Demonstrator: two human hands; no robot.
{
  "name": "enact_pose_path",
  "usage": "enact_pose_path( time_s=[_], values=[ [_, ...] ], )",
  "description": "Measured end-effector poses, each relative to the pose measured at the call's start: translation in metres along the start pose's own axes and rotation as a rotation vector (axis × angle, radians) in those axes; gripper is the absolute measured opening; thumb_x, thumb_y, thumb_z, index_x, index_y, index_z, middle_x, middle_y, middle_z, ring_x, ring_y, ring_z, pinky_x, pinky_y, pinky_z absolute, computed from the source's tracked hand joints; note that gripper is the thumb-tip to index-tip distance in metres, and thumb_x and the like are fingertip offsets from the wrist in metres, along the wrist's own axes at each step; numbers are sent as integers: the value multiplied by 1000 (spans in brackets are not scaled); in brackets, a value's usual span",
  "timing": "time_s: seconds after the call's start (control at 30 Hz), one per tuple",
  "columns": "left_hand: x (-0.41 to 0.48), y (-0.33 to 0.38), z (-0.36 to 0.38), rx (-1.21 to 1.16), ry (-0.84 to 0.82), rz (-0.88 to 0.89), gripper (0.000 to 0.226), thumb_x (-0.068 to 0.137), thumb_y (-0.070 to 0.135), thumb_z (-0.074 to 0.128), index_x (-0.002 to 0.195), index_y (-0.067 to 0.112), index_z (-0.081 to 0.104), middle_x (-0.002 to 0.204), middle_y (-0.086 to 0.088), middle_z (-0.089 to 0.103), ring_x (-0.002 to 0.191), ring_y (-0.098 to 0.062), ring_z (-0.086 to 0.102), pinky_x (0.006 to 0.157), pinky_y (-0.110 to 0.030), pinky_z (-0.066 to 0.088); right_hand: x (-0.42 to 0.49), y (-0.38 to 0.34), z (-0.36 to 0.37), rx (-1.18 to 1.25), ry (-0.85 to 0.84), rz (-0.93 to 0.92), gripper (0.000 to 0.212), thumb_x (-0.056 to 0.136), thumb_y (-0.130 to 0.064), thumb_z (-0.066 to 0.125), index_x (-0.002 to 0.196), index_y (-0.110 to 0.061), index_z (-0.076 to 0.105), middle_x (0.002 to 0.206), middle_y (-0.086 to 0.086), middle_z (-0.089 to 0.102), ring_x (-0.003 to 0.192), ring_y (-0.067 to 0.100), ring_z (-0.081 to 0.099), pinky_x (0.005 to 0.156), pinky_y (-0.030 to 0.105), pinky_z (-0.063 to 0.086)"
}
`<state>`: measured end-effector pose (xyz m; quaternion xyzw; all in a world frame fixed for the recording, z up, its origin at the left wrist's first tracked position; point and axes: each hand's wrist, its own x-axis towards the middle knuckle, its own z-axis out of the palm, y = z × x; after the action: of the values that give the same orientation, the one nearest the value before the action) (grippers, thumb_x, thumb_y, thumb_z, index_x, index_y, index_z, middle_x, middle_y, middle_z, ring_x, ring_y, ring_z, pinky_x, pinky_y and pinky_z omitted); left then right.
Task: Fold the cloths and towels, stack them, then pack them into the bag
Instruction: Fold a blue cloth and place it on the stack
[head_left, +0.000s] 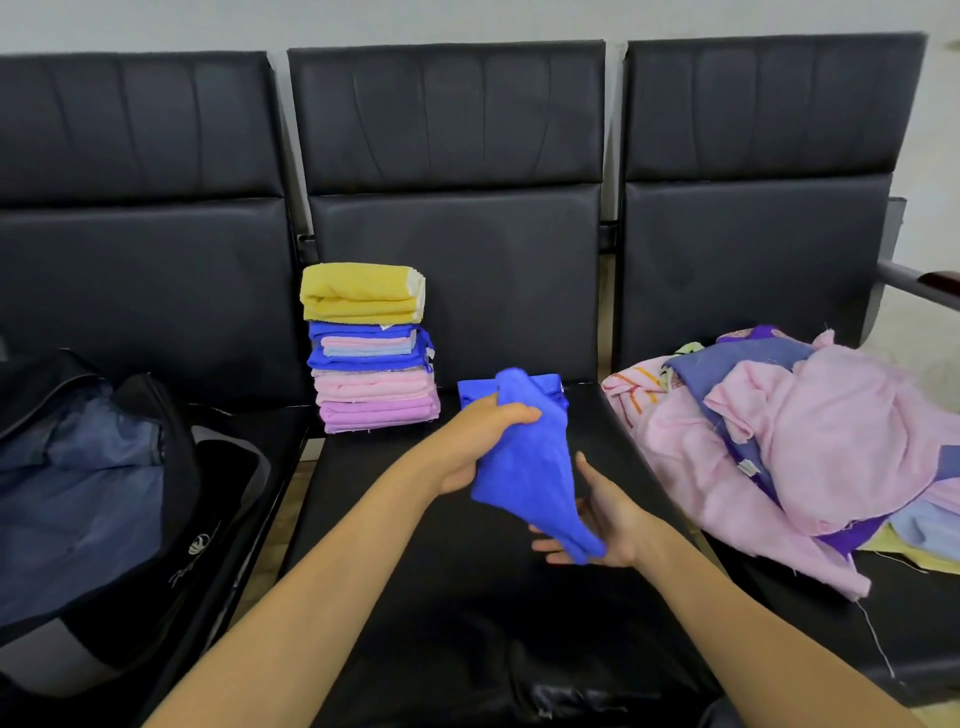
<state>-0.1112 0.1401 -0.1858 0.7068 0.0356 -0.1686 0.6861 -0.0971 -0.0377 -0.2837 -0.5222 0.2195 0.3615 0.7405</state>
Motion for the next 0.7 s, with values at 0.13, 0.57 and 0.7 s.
enact_pose_path(
  time_s=[0.13,0.57,0.7],
  values=[
    [-5,0,-18,-80,46,23,25,89,25,63,110,12,64,106,-10,72,99,-23,67,87,-37,54,-12,-3,9,82,-71,-220,50,97,-51,37,111,-11,63,97,10,73,87,30,71,75,43,56],
    [-9,-74,-65,224,151,43,45,75,-1,75,109,28,65,127,-5,59,115,-21,57,97,-35,49,-8,-9,0,-609,-7,-548,55,68,-4,82,115,-26,63,129,-1,51,117,19,54,98,37,50],
    [-11,-82,-61,359,210,45,68,68,-6,77,126,22,57,127,2,52,119,-17,50,95,-28,47,-8,-9,0,-893,135,-585,51,73,-10,79,114,-32,58,132,-6,47,123,17,45,104,37,44]
  ],
)
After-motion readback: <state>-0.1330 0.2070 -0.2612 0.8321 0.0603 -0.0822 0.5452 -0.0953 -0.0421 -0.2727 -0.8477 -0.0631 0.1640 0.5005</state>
